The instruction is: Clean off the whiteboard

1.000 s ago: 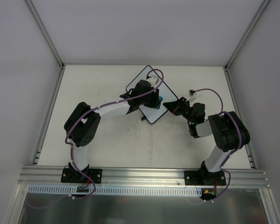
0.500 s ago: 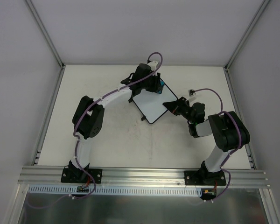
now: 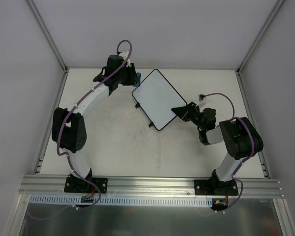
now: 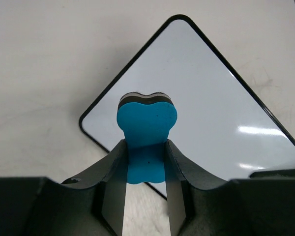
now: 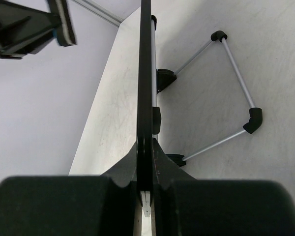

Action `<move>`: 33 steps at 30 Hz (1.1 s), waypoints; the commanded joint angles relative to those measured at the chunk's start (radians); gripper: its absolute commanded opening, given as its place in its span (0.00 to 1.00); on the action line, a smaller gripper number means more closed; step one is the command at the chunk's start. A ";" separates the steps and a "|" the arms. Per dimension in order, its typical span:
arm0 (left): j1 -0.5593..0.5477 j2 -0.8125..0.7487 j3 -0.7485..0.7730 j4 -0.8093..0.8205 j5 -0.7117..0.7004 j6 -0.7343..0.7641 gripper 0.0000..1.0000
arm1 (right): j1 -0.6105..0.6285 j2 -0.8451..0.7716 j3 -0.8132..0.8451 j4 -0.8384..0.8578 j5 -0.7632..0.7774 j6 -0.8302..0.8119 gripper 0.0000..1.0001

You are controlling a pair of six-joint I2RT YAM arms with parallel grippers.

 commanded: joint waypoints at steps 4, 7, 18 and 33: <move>0.067 -0.136 -0.145 -0.166 -0.087 -0.051 0.00 | 0.015 0.015 0.032 0.147 -0.043 0.008 0.00; 0.087 -0.141 -0.227 -0.201 -0.115 -0.042 0.00 | 0.015 0.015 0.032 0.148 -0.043 0.007 0.00; 0.096 -0.101 -0.356 -0.210 -0.192 -0.014 0.00 | 0.015 0.009 0.029 0.147 -0.043 0.013 0.00; 0.116 -0.005 -0.293 -0.290 -0.242 0.010 0.16 | 0.017 0.007 0.029 0.147 -0.043 0.013 0.00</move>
